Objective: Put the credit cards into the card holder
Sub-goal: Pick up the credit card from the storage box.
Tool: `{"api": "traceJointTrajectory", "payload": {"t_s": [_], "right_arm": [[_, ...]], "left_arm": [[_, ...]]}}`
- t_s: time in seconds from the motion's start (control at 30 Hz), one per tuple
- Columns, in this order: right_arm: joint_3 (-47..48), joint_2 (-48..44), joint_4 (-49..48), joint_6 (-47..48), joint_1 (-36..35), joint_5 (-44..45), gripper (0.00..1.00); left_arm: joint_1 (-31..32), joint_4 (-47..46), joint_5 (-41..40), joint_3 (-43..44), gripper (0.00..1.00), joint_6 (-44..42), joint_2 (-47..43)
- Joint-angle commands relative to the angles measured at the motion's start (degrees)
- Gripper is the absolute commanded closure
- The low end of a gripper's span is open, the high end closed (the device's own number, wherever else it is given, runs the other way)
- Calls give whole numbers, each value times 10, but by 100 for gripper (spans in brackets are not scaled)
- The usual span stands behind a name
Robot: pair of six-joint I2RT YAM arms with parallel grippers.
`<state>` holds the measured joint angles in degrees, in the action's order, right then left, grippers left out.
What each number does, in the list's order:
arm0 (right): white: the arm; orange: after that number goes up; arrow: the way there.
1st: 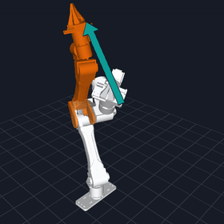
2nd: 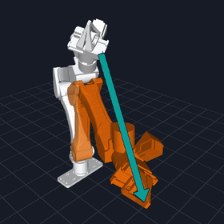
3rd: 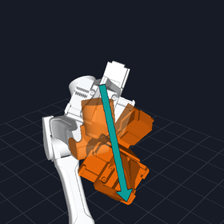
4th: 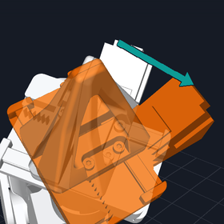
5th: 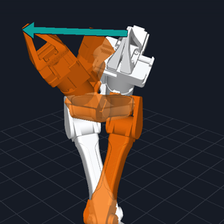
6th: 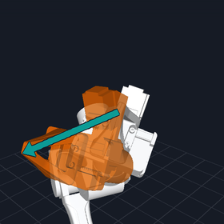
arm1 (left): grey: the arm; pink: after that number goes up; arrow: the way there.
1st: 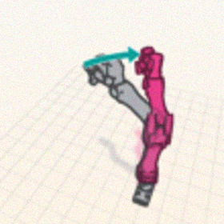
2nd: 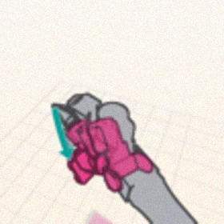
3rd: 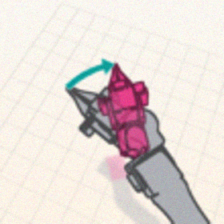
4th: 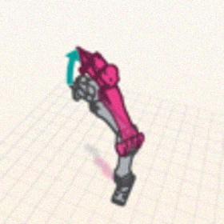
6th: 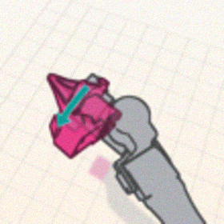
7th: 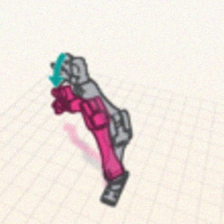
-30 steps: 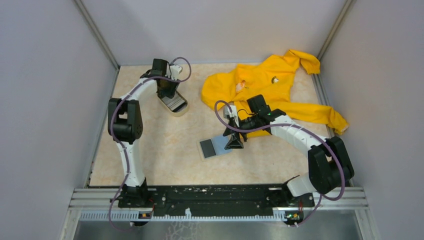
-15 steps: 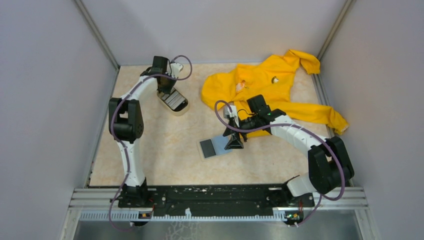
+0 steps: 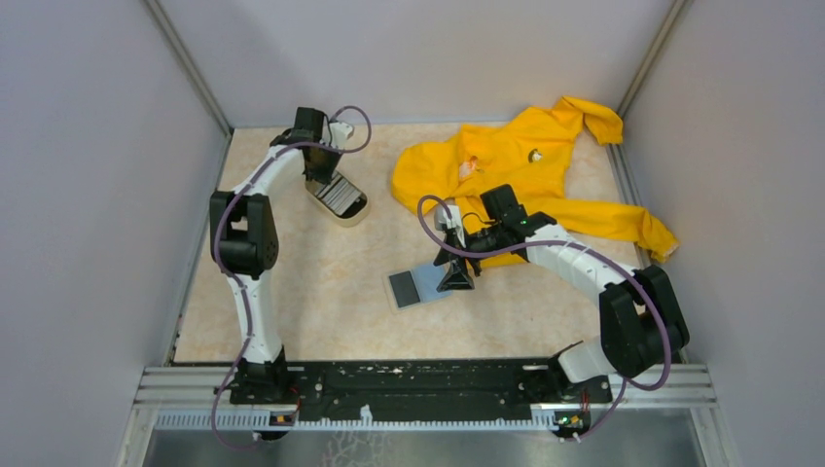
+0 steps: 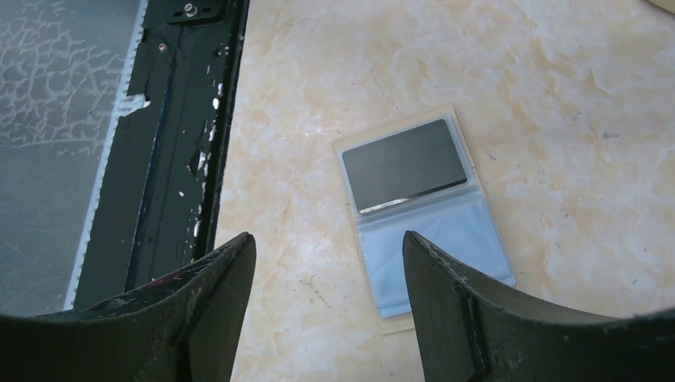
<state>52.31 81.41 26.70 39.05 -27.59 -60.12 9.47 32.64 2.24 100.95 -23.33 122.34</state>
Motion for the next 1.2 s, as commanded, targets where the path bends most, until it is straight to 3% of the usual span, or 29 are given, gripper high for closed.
{"api": "traceJointTrajectory", "payload": {"t_s": [0.0, 0.3, 0.77, 0.83, 0.93, 1.0, 1.03, 1.07, 1.1, 1.17], "right_arm": [[28, -10, -5, 14, 2, -23, 32], [29, -8, -5, 13, 2, -23, 32], [29, -11, -3, 14, 2, -23, 32], [29, -12, -3, 14, 2, -23, 32], [29, -12, -3, 14, 2, -23, 32], [29, -13, -3, 14, 2, -24, 32], [30, -13, -2, 14, 2, -24, 32], [29, -13, -2, 14, 2, -24, 32], [29, -13, -2, 14, 2, -25, 32], [29, -12, -2, 14, 2, -25, 32]], "left_arm": [[-1, 66, 26, 33, 88, 13, 0], [-5, 87, 30, 50, 87, 6, 4], [-6, 102, 35, 56, 74, 14, 11], [-6, 104, 35, 56, 77, 15, 12], [-6, 104, 30, 57, 95, 18, 13], [-6, 101, 23, 58, 97, 20, 11], [-6, 100, 21, 59, 93, 19, 10], [-6, 98, 19, 58, 80, 18, 7], [-6, 91, 18, 54, 59, 15, 5], [-6, 78, 19, 44, 40, 8, 2]]}}
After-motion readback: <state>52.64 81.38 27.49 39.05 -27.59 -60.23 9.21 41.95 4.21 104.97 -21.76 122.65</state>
